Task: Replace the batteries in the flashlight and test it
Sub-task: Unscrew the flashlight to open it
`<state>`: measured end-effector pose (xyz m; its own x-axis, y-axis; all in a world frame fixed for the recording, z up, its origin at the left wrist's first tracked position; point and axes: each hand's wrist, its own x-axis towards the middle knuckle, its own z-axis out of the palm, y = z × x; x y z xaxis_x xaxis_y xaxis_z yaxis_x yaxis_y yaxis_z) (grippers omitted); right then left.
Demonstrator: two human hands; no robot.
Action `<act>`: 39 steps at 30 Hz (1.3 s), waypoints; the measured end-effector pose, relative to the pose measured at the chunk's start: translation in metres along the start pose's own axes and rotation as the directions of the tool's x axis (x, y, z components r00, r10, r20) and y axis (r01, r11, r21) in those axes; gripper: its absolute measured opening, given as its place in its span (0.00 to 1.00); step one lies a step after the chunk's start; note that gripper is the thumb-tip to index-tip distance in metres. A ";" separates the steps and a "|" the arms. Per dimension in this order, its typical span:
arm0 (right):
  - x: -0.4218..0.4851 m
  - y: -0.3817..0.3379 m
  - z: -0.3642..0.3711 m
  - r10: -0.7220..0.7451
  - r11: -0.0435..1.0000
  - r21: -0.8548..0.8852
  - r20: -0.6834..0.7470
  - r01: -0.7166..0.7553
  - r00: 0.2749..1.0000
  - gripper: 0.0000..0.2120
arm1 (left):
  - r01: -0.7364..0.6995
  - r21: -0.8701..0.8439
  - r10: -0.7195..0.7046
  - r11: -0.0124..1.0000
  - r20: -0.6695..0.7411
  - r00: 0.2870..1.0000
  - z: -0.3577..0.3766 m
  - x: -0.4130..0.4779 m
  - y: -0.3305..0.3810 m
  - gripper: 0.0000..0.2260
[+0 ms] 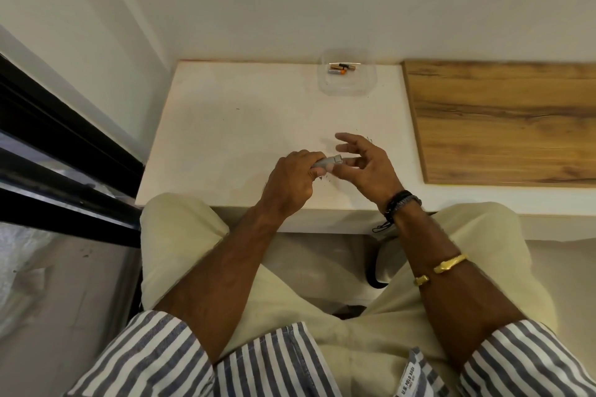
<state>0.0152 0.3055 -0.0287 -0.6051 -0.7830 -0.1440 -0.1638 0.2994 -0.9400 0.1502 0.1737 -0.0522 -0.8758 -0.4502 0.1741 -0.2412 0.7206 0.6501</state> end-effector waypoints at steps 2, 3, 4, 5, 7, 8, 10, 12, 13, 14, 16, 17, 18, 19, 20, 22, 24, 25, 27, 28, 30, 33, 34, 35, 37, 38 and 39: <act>-0.001 0.000 0.002 0.050 0.997 -0.052 -0.051 -0.053 0.997 0.14 | -0.008 -0.010 0.008 1.000 -0.003 1.000 -0.001 0.000 0.000 0.11; -0.001 0.000 0.003 0.045 0.996 -0.075 -0.070 -0.050 0.997 0.13 | -0.013 -0.009 0.013 1.000 0.010 1.000 -0.002 -0.001 0.001 0.11; -0.001 0.001 0.003 0.029 0.995 -0.095 -0.083 -0.037 0.996 0.13 | -0.013 -0.007 0.013 1.000 0.027 1.000 -0.002 0.000 0.000 0.10; -0.001 0.002 0.002 0.006 0.993 -0.114 -0.089 -0.016 0.996 0.11 | -0.009 -0.006 0.009 1.000 0.041 0.999 -0.002 0.000 0.000 0.09; -0.001 0.003 -0.001 -0.030 0.992 -0.122 -0.080 0.020 0.996 0.09 | -0.003 -0.011 0.004 1.000 0.046 0.999 -0.002 0.001 0.001 0.10; 0.000 0.003 -0.002 -0.038 0.993 -0.111 -0.064 0.031 0.997 0.08 | -0.004 -0.015 0.004 1.000 0.044 0.999 -0.001 0.001 0.001 0.10; 0.001 0.003 -0.004 -0.063 0.992 -0.116 -0.035 0.058 0.997 0.09 | -0.001 -0.021 0.001 1.000 0.038 0.999 -0.001 0.001 0.000 0.11; -0.001 0.001 -0.004 -0.096 0.987 -0.131 -0.018 0.093 0.995 0.10 | 0.005 -0.024 -0.004 1.000 0.037 0.999 -0.001 0.001 -0.001 0.11; -0.001 0.000 -0.005 -0.110 0.986 -0.130 -0.013 0.108 0.994 0.11 | 0.004 -0.023 -0.004 1.000 0.037 0.999 -0.001 0.001 -0.001 0.11; -0.001 -0.001 -0.006 -0.122 0.984 -0.128 -0.009 0.120 0.992 0.13 | 0.006 -0.020 -0.005 1.000 0.036 0.999 0.000 0.001 -0.001 0.11; -0.001 -0.002 -0.007 -0.107 0.989 -0.102 0.010 0.107 0.994 0.18 | 0.015 -0.015 -0.015 1.000 0.027 1.000 0.000 0.002 0.001 0.11; 0.000 -0.003 -0.006 -0.074 0.994 -0.080 0.015 0.075 0.997 0.20 | 0.019 -0.015 -0.018 1.000 0.019 1.000 0.000 0.002 0.001 0.11; -0.001 -0.004 -0.005 -0.030 0.997 -0.071 0.006 0.031 1.000 0.19 | 0.017 -0.017 -0.017 1.000 0.008 1.000 -0.001 0.002 0.001 0.11; -0.001 -0.004 -0.003 0.004 0.997 -0.071 -0.015 -0.005 1.000 0.17 | 0.012 -0.020 -0.012 1.000 0.001 1.000 -0.002 0.001 0.002 0.10; 0.000 -0.003 -0.001 0.021 0.996 -0.085 -0.040 -0.024 0.999 0.14 | 0.009 -0.019 -0.008 1.000 0.003 1.000 -0.002 0.000 0.002 0.10; 0.000 -0.002 0.002 -0.001 0.989 -0.146 -0.080 -0.011 0.997 0.10 | -0.002 -0.008 0.002 1.000 0.029 1.000 -0.003 0.000 0.003 0.09; -0.001 -0.001 0.001 -0.032 0.985 -0.174 -0.086 0.016 0.996 0.07 | -0.001 -0.003 0.001 1.000 0.048 0.999 -0.003 0.000 0.003 0.09; 0.000 0.000 -0.001 -0.045 0.984 -0.176 -0.079 0.031 0.996 0.07 | 0.004 -0.004 -0.004 1.000 0.050 0.999 -0.003 0.001 0.003 0.09; -0.001 0.000 -0.005 -0.081 0.980 -0.186 -0.063 0.068 0.995 0.07 | 0.014 -0.010 -0.013 1.000 0.039 0.999 -0.003 0.001 0.003 0.11; -0.001 0.000 -0.006 -0.101 0.977 -0.194 -0.062 0.088 0.993 0.08 | 0.022 -0.014 -0.022 1.000 0.031 0.999 -0.004 0.001 0.002 0.12; -0.001 0.000 -0.007 -0.125 0.978 -0.178 -0.074 0.110 0.989 0.10 | 0.039 -0.027 -0.039 0.999 0.014 0.999 -0.004 0.001 0.001 0.13; 0.002 0.003 -0.010 -0.058 0.996 -0.068 -0.144 0.049 0.988 0.13 | 0.066 -0.049 -0.066 0.997 -0.009 0.998 -0.003 0.001 -0.001 0.14; 0.003 0.006 -0.011 -0.023 0.999 -0.036 -0.180 0.017 0.983 0.13 | 0.069 -0.058 -0.070 0.996 -0.015 0.997 -0.003 0.001 -0.001 0.14; 0.004 0.009 -0.012 0.010 1.000 -0.017 -0.224 -0.014 0.975 0.13 | 0.067 -0.068 -0.069 0.995 -0.021 0.997 -0.003 0.001 -0.001 0.13; 0.006 0.016 -0.015 0.068 0.997 0.004 -0.315 -0.071 0.947 0.10 | 0.054 -0.091 -0.058 0.994 -0.044 0.997 -0.002 0.001 -0.002 0.12; 0.006 0.019 -0.017 0.092 0.995 0.011 -0.359 -0.095 0.929 0.08 | 0.047 -0.104 -0.053 0.994 -0.061 0.997 -0.002 0.001 -0.002 0.12; 0.007 0.021 -0.017 0.109 0.993 0.012 -0.405 -0.114 0.908 0.07 | 0.041 -0.115 -0.050 0.992 -0.076 0.996 -0.002 0.001 -0.003 0.11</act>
<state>-0.0058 0.3161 -0.0443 -0.8827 -0.4574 -0.1079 -0.0842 0.3797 -0.9213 0.1510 0.1703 -0.0522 -0.8284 -0.5244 0.1970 -0.2271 0.6358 0.7377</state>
